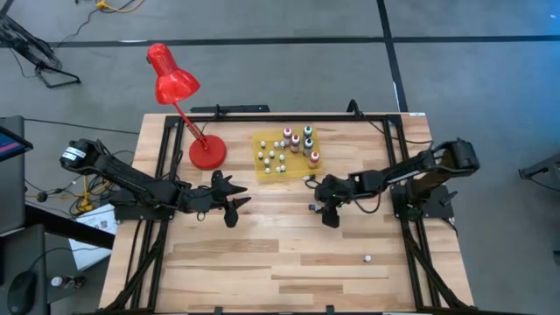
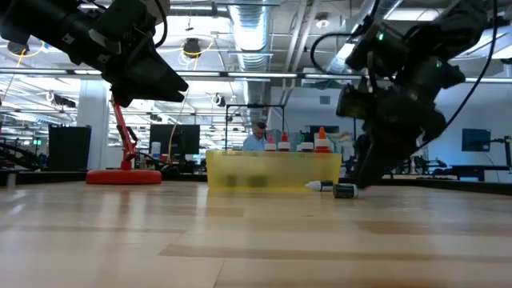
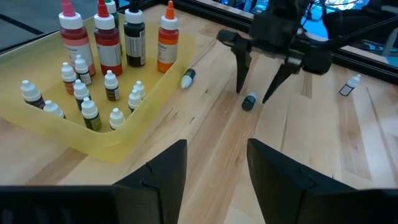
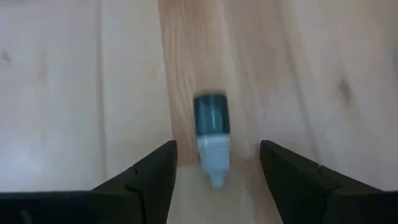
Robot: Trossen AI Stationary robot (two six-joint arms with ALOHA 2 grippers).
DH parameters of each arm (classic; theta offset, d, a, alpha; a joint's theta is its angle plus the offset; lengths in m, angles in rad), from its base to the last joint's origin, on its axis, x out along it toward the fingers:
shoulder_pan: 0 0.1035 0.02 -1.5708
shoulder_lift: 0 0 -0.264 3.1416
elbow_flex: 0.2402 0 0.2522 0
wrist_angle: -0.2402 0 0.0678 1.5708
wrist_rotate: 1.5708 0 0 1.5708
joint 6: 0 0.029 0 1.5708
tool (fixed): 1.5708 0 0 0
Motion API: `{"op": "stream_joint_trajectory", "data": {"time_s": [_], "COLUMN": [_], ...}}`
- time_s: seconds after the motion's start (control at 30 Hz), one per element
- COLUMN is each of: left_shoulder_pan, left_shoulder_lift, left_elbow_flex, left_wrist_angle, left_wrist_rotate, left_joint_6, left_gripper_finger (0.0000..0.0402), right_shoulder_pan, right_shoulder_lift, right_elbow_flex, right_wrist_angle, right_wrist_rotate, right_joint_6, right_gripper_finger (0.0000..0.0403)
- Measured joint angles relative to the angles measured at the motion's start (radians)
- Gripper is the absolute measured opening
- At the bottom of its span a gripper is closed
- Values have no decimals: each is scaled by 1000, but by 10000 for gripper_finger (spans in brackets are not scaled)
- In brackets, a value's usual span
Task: Pick & Place food coloring
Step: Put the small green food coloring bottle into the yellow bin
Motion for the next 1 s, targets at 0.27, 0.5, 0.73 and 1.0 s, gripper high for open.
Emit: {"op": "stream_joint_trajectory", "data": {"time_s": [0.27, 0.5, 0.73, 1.0], "left_shoulder_pan": [0, 0, 2, 53], "left_shoulder_lift": [0, 0, 0, 0], "left_elbow_flex": [0, 0, 0, 0], "left_wrist_angle": [0, 7, 29, 110], "left_wrist_rotate": [-7, -8, -50, -29], "left_joint_6": [4, 5, 92, 193], "left_gripper_finger": [159, 159, 159, 159], "right_shoulder_pan": [1, -1, 2, 23], "right_shoulder_lift": [79, 40, 3, 3], "right_elbow_flex": [7, 3, -2, 124], "right_wrist_angle": [25, 14, -14, -141], "right_wrist_rotate": [12, 11, -21, -31], "right_joint_6": [-3, -1, 26, 53], "right_gripper_finger": [198, 118, 39, 54]}}
